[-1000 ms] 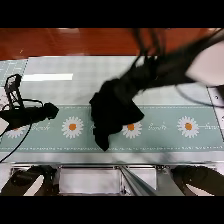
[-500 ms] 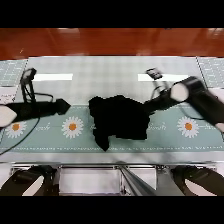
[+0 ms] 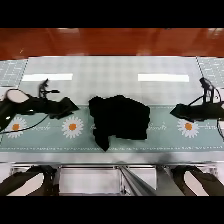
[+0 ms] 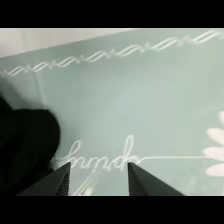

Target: Fold the shirts.

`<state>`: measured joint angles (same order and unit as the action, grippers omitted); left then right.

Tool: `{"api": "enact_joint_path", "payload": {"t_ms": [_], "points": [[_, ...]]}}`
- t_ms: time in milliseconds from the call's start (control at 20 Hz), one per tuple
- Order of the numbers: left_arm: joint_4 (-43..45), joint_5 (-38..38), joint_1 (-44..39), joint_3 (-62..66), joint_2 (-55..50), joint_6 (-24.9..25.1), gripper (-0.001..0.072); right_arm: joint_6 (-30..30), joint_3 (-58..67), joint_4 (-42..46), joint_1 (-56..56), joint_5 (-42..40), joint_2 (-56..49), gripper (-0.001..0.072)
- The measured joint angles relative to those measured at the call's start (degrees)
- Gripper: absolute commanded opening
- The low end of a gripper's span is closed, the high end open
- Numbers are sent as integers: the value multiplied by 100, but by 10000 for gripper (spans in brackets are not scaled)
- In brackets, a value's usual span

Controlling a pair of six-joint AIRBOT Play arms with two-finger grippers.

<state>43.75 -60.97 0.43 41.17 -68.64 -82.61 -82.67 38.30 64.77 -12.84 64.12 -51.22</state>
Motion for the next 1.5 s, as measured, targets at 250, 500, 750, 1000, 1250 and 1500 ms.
{"api": "enact_joint_path", "payload": {"t_ms": [250,500,750,1000,1250,1500], "points": [[-1414,297,-442,-44,-1169,809,503,393,-354,-538,-251,0,98,408],[-2114,1062,-1001,57,-1460,1255,22,479,-520,-531,-297,98,116,408],[-2326,1027,-1115,481,-1508,1808,21,579,-1250,-791,-302,413,116,408],[-2258,968,-1108,656,-1517,1982,21,918,-1926,-1657,-302,267,114,398],[-2232,955,-1108,693,-1517,2028,21,935,-2079,-2124,505,-179,-151,398],[-2216,935,-1115,699,-1517,2035,21,442,-2107,-2754,1803,-1093,-654,396]]}}
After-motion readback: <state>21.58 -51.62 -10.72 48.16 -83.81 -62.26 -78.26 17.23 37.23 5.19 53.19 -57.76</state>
